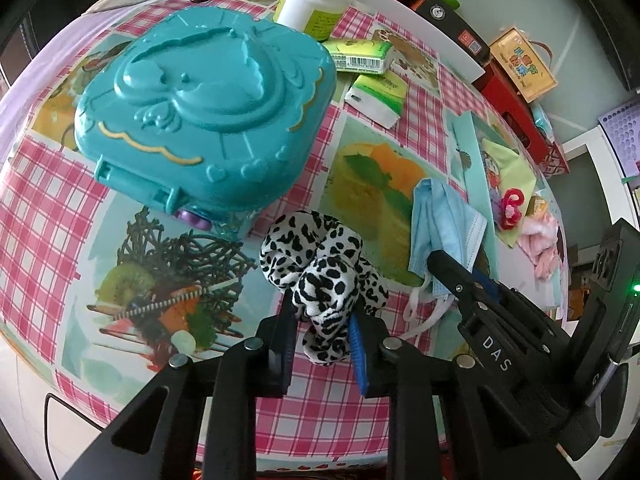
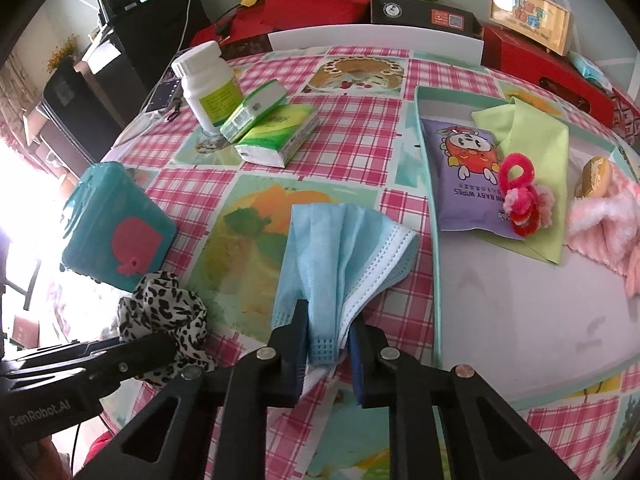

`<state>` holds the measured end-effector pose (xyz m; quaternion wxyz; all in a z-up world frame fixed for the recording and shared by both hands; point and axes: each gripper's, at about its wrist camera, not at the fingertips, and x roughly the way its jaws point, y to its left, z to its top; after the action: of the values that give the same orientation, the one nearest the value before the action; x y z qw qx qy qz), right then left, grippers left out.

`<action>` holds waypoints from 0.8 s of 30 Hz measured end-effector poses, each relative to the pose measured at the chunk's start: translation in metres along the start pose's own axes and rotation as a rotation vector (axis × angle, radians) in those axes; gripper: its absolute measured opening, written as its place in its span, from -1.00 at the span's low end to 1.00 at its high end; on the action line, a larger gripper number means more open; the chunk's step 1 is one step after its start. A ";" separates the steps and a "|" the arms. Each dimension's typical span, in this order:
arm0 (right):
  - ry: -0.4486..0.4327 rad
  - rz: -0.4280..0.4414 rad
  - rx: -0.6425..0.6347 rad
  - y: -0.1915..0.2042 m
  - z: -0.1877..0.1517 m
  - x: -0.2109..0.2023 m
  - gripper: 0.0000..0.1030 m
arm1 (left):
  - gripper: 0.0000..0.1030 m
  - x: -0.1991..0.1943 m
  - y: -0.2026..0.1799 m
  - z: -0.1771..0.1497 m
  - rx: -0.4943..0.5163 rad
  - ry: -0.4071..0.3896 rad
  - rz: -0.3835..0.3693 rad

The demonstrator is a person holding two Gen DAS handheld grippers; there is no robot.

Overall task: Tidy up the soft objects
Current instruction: 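Grasp the leopard-print scrunchie with left gripper while right gripper grasps the blue face mask, then lift and carry the scrunchie and face mask over the teal tray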

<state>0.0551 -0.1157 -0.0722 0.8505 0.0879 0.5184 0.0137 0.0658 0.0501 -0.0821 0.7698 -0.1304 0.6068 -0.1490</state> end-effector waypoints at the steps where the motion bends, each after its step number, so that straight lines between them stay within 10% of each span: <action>1: -0.001 0.003 0.000 0.000 0.000 0.000 -0.65 | -0.53 -0.001 0.000 0.000 0.001 -0.002 0.000; 24: -0.080 0.037 0.014 0.002 0.002 -0.037 -0.70 | -0.54 -0.043 -0.014 -0.004 0.057 -0.086 -0.006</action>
<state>0.0400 -0.1184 -0.0388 0.8694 0.1040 0.4825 0.0221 0.0514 0.0539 -0.0391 0.7982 -0.1163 0.5682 -0.1627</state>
